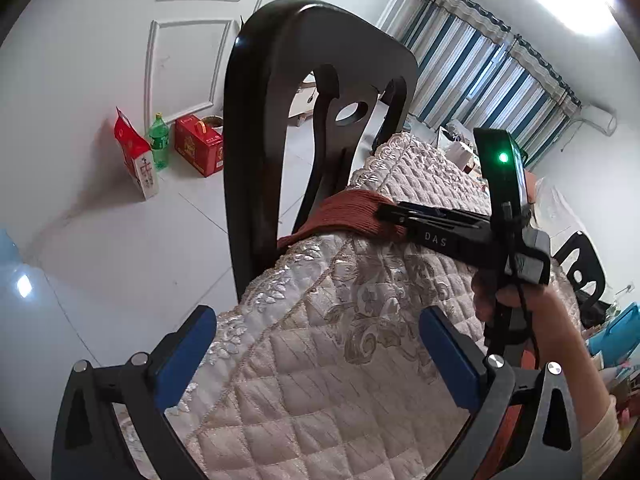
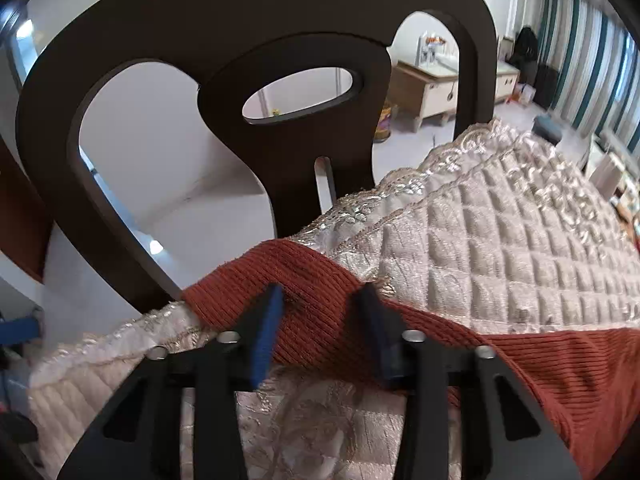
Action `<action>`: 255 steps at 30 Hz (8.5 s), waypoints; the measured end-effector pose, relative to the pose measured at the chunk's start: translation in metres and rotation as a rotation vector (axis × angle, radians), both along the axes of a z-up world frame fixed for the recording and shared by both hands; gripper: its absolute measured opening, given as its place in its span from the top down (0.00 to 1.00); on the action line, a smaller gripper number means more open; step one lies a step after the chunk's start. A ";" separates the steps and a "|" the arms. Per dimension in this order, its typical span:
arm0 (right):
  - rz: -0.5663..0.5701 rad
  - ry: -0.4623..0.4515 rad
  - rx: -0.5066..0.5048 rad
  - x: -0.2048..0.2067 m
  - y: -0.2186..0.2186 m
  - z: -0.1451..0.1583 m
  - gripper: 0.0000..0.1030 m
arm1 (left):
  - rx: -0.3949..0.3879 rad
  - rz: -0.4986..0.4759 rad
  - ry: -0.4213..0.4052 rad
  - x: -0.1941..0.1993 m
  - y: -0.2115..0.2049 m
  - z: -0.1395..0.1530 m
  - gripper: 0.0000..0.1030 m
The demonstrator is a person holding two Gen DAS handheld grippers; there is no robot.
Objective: Fold small clothes
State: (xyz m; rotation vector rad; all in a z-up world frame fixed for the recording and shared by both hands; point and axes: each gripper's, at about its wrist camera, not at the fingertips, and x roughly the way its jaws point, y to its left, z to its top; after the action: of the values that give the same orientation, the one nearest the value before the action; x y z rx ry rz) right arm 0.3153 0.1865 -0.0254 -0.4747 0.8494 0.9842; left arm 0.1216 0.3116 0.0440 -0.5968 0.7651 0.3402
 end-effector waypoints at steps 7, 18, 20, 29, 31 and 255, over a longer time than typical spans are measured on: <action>0.058 -0.028 0.092 -0.031 -0.038 0.027 0.96 | -0.022 -0.023 -0.015 0.012 -0.005 -0.001 0.00; 0.189 0.072 0.005 -0.072 -0.118 0.009 0.96 | -0.076 -0.018 0.000 0.016 -0.001 -0.020 0.00; 0.204 0.086 -0.004 -0.071 -0.120 0.009 0.89 | -0.074 -0.017 0.004 0.016 -0.003 -0.022 0.00; 0.143 0.169 0.194 -0.040 -0.079 0.040 0.51 | -0.057 0.015 0.004 0.005 -0.005 -0.020 0.00; 0.150 0.199 0.136 -0.035 -0.054 0.032 0.51 | -0.076 0.026 0.009 0.002 -0.004 -0.022 0.00; -1.462 0.065 -0.004 0.085 -0.638 0.002 0.50 | 0.259 -0.749 0.076 0.247 -0.360 0.015 0.03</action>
State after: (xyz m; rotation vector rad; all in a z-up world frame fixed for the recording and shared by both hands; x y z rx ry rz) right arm 0.4006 -0.4520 -0.0233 0.2318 0.9666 -0.3579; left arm 0.3689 -0.0482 0.0586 -0.0292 0.9426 -0.2309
